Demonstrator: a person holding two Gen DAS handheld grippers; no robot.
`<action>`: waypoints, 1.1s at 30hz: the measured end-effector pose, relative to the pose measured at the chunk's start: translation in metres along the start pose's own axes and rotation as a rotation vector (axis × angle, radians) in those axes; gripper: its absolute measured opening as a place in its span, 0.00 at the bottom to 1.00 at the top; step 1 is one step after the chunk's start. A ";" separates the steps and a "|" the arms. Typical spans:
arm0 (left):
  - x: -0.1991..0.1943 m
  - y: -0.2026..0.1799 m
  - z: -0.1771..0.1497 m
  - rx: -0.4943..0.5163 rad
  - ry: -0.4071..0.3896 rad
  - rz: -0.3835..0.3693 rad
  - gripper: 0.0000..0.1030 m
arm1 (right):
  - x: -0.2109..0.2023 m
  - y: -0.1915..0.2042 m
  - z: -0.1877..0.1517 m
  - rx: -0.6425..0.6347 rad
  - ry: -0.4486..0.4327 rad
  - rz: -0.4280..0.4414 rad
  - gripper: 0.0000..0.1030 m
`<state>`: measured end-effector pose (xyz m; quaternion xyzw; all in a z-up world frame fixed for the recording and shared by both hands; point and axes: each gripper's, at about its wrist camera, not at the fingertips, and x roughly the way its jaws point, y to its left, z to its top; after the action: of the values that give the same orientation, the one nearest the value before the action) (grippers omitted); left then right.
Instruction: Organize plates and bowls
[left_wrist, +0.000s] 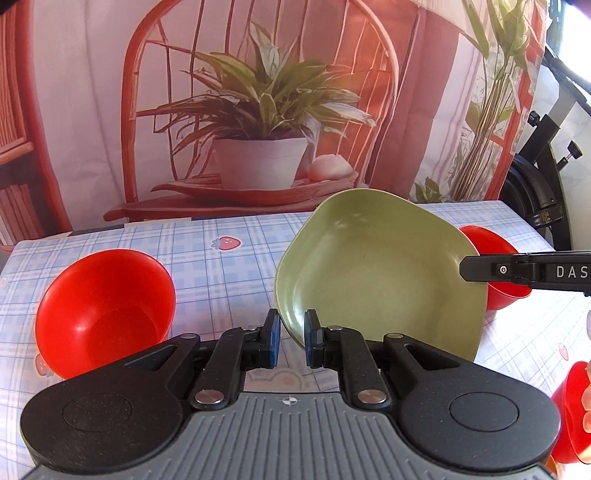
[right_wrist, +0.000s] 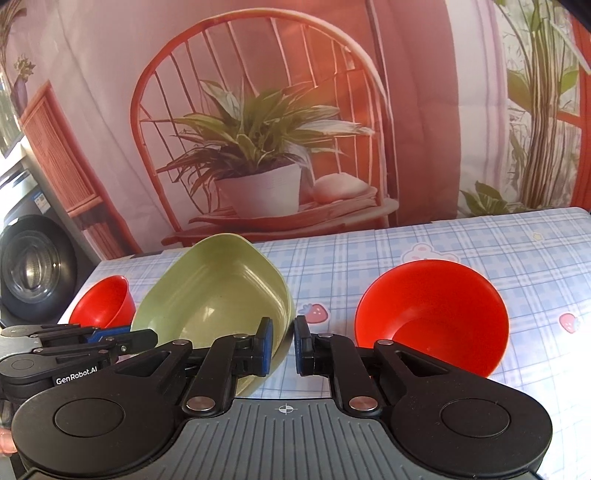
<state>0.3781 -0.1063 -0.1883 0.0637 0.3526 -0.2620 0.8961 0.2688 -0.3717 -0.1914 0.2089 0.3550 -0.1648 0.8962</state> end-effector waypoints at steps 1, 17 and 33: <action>-0.008 -0.003 0.000 0.004 -0.010 0.001 0.14 | -0.005 0.000 -0.001 0.006 -0.005 0.002 0.11; -0.094 -0.043 -0.027 0.039 -0.043 0.001 0.14 | -0.089 0.004 -0.050 0.095 -0.075 0.018 0.11; -0.128 -0.054 -0.076 -0.030 0.029 -0.032 0.14 | -0.133 0.008 -0.106 0.107 -0.051 0.030 0.11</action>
<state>0.2266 -0.0755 -0.1557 0.0484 0.3703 -0.2700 0.8875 0.1197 -0.2938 -0.1652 0.2575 0.3195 -0.1755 0.8949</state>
